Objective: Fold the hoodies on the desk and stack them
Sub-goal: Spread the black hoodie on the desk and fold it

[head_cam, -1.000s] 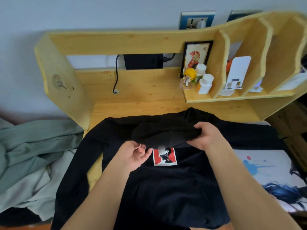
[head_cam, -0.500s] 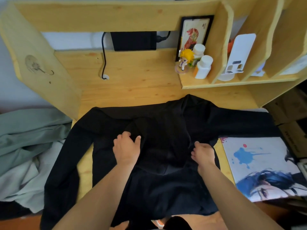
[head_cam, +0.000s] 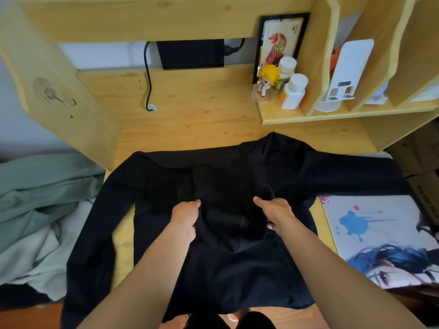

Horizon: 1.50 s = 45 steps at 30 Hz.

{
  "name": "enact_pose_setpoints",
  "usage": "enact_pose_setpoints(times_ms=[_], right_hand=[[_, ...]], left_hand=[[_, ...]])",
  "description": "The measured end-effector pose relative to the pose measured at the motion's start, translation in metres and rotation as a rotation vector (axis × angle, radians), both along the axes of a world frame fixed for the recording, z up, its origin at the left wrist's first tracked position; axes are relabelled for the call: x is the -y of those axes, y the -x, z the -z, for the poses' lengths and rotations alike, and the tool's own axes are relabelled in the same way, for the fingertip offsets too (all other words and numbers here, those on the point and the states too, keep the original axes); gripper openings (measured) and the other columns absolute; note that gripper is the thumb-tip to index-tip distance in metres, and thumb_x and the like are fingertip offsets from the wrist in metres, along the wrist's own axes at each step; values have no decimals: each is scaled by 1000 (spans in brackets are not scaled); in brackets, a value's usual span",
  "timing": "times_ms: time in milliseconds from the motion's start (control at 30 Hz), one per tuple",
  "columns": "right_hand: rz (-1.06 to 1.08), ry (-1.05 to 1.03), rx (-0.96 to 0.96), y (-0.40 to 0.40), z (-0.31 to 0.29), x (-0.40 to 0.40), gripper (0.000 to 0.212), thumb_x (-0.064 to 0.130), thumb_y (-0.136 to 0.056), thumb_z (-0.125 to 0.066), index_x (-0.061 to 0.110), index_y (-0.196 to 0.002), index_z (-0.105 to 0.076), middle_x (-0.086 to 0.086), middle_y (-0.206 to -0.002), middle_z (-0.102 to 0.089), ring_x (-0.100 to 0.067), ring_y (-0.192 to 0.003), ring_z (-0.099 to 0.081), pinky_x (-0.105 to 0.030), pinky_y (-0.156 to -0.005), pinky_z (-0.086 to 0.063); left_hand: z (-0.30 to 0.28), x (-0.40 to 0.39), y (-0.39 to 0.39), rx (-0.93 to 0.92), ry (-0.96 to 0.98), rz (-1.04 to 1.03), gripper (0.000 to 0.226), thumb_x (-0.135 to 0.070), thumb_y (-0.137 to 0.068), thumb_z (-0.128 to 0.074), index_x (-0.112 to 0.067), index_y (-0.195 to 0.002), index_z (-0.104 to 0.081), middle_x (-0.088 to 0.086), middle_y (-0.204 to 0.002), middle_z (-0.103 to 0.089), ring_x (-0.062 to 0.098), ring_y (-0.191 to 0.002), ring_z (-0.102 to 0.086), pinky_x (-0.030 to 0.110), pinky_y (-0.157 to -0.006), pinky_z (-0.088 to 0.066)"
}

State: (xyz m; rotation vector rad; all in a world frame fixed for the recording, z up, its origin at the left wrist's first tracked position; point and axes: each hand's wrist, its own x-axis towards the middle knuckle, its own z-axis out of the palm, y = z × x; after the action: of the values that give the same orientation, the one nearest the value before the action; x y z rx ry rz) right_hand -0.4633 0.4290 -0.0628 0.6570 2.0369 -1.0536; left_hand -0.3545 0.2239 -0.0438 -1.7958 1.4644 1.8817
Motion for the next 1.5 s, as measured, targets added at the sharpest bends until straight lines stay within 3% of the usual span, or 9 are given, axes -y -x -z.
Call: enact_pose_setpoints(times_ms=[133,333,533,733,967,1167,1333,1433,1500], right_hand=[[20,57,30,-1,-13,0,33,24,-90,-71,9,-119,-63,-9,-109,-67,-28,-97,-66,-46,-84,-61],[564,791,103,32,-106,-10,29,7,-93,-53,1,-120,-61,-21,-119,-69,-36,-109,-68,-50,-97,-53],[607,741,161,34,-131,0,42,-1,-95,-39,-4,-135,-49,-29,-120,-64,-39,-106,-67,-50,-87,-56],[520,660,283,15,-108,-6,33,22,-89,-75,5,-116,-66,-22,-109,-73,-40,-95,-73,-50,-68,-61],[572,791,339,28,-88,-5,39,28,-101,-54,3,-131,-54,-25,-134,-58,-48,-121,-56,-68,-99,-44],[738,1093,81,37,-89,19,43,21,-98,-54,2,-137,-52,-23,-133,-62,-39,-123,-60,-50,-113,-40],[585,785,-7,25,-52,-18,32,1,-95,-52,2,-126,-59,-16,-121,-68,-31,-116,-65,-44,-101,-50],[442,251,20,14,-5,-46,22,-3,-95,-47,0,-113,-58,-12,-105,-64,-26,-103,-65,-41,-90,-52],[312,114,-64,18,7,-50,9,3,-92,-52,6,-97,-59,-10,-91,-61,-24,-81,-62,-40,-78,-53]], left_hand=[[-40,5,-15,-191,-301,-237,24,-15,-99,-60,-8,-122,-64,11,-118,-70,28,-106,-67,45,-103,-50],[-96,15,5,-415,-506,-373,33,-20,-109,-42,1,-125,-62,28,-117,-71,42,-111,-67,55,-93,-54],[-108,9,8,-504,-589,-302,34,-30,-104,-58,-4,-124,-67,25,-118,-72,45,-112,-68,61,-103,-49],[-87,6,-24,-487,-603,-316,36,-14,-99,-58,-5,-133,-61,24,-123,-70,45,-112,-69,56,-107,-48],[-82,0,-20,-685,-524,-447,36,-6,-96,-51,0,-130,-62,23,-127,-69,41,-115,-68,51,-113,-42],[-82,5,11,-824,-458,-602,46,6,-89,-48,-3,-133,-60,21,-128,-68,39,-115,-68,49,-110,-47],[-55,17,-5,-646,-363,-568,25,8,-93,-42,-4,-101,-62,14,-113,-73,29,-105,-72,50,-107,-48],[-8,16,-36,-157,-206,-435,23,-5,-100,-47,0,-116,-62,9,-95,-65,21,-81,-63,43,-100,-48],[14,20,-46,-41,-183,-341,30,-16,-103,-51,-4,-130,-58,10,-101,-65,23,-84,-64,42,-90,-50]])
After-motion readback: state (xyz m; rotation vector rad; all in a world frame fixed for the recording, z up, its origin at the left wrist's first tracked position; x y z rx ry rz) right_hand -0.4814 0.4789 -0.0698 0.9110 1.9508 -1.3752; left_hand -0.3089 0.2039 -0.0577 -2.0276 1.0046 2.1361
